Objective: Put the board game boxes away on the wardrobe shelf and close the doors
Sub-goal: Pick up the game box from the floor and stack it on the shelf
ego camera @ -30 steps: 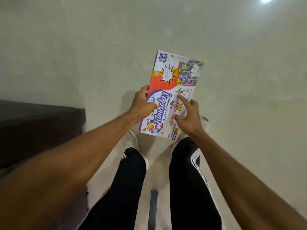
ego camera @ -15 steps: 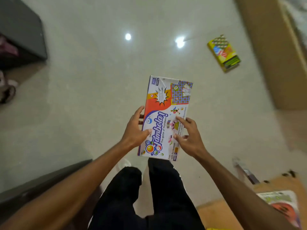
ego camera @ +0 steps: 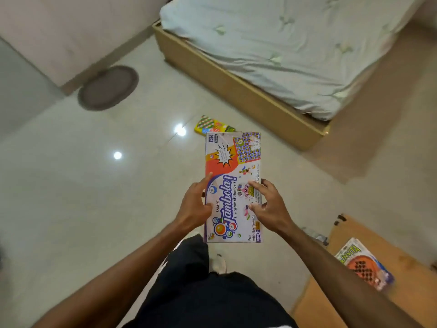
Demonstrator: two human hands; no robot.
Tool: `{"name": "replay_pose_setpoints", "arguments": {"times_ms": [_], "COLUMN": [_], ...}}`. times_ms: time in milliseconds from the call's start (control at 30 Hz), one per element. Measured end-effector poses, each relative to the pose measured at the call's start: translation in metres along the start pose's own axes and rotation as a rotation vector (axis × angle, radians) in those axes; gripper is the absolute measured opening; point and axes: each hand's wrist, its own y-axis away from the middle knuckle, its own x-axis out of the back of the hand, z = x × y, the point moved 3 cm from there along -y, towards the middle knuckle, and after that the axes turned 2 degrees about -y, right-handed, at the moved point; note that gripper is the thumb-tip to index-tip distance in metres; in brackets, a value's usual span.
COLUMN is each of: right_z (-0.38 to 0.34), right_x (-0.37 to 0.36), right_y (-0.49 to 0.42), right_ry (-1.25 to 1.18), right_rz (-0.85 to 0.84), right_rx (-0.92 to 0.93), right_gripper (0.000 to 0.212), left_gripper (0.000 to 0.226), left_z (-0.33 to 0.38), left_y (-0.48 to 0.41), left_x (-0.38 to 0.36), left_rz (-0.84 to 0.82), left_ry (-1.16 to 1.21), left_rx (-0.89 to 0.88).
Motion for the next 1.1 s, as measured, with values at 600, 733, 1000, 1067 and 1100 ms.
{"name": "replay_pose_setpoints", "arguments": {"times_ms": [600,733,1000,1067,1100], "right_z": [0.08,0.114,0.199,0.216,0.228], "right_x": [0.281,0.361,0.564,0.612,0.639], "right_y": [-0.125,-0.145,-0.185,-0.196,-0.205], "right_ry": [-0.187,-0.207,-0.177,-0.167,-0.17], "right_rz": [0.672,0.77,0.788,0.79,0.788], "right_rx": [-0.311,-0.317,-0.35,-0.363,-0.365], "right_gripper": [0.061,0.06,0.062,0.064,0.065], "left_gripper": [0.082,0.081,0.083,0.083,0.083], "left_z": [0.308,0.384,0.554,0.59,0.611], "left_y": [-0.299,-0.346,-0.414,-0.431,-0.445], "left_x": [-0.167,-0.237,-0.38,-0.411,-0.429], "left_rz": [-0.576,-0.664,-0.702,-0.703,-0.708], "left_ry": [-0.104,-0.132,-0.113,-0.108,-0.093], "left_rx": [-0.336,-0.374,-0.371,-0.385,-0.385]}}
